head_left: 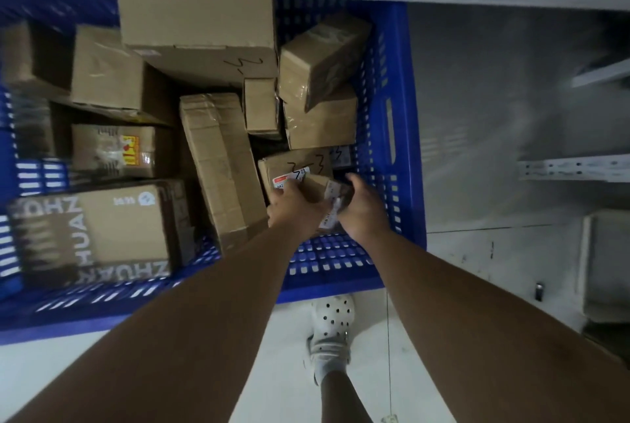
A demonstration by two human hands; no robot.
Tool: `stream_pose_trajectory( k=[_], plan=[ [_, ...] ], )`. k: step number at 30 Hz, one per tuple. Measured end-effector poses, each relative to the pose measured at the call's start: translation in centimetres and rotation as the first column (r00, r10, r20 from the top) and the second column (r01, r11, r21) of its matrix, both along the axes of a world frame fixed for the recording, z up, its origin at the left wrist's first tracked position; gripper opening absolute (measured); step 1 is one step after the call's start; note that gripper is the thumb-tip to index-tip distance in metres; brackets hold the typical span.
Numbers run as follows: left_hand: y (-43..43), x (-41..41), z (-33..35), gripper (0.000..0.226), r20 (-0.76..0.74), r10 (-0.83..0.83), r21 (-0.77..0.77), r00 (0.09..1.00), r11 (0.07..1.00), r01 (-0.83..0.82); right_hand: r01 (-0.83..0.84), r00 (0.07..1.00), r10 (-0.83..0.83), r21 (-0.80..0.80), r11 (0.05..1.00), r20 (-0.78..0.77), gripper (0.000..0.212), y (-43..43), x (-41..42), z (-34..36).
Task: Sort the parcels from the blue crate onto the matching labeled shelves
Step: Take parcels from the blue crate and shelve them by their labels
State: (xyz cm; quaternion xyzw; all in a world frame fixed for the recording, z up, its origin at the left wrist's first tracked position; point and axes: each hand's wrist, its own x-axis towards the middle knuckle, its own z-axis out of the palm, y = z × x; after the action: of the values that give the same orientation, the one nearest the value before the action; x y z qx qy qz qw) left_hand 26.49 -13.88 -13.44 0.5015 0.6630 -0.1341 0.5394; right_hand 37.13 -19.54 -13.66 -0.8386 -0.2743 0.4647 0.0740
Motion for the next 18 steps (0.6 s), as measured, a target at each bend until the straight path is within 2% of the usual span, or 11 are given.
stream_pose_trajectory(
  k=[2, 4, 5, 8, 10, 12, 14, 18],
  plan=[
    [0.7, -0.2, 0.9, 0.061, 0.140, 0.055, 0.071, 0.989, 0.995, -0.066, -0.090, 0.995, 0.090, 0.003, 0.996, 0.048, 0.085, 0.5, 0.1, 0.3],
    [2.3, -1.0, 2.3, 0.043, 0.199, 0.068, 0.108, 0.978, 0.990, -0.091, -0.265, 0.960, 0.266, -0.017, 0.964, 0.089, 0.106, 1.0, 0.1, 1.1],
    [3.3, -1.7, 2.8, 0.042, 0.226, 0.085, 0.108, 0.971, 0.988, -0.111, -0.339, 0.935, 0.341, -0.034, 0.940, 0.100, 0.113, 1.4, 0.2, 1.5],
    [5.7, -3.8, 4.3, 0.054, 0.286, 0.269, 0.011, 0.920, 0.959, -0.284, -0.408, 0.911, 0.410, -0.042, 0.912, 0.054, 0.122, 2.3, -0.6, 2.8],
    [6.4, -4.6, 5.2, 0.055, 0.233, 0.335, 0.071, 0.913, 0.930, -0.360, -0.366, 0.929, 0.366, -0.003, 0.931, 0.052, 0.120, 2.9, -2.1, 3.5],
    [6.3, -4.5, 5.4, 0.078, 0.150, 0.447, 0.140, 0.882, 0.873, -0.466, -0.320, 0.938, 0.317, 0.001, 0.947, 0.142, 0.115, 3.8, -4.0, 4.5],
    [5.5, -3.9, 5.6, 0.101, 0.111, 0.568, 0.114, 0.816, 0.808, -0.578, -0.256, 0.945, 0.245, 0.025, 0.966, 0.217, 0.113, 4.6, -6.0, 5.5],
    [4.7, -2.6, 6.2, 0.116, 0.083, 0.697, 0.007, 0.712, 0.714, -0.700, -0.334, 0.927, 0.295, 0.150, 0.931, 0.229, 0.111, 4.9, -8.4, 6.1]
  ],
)
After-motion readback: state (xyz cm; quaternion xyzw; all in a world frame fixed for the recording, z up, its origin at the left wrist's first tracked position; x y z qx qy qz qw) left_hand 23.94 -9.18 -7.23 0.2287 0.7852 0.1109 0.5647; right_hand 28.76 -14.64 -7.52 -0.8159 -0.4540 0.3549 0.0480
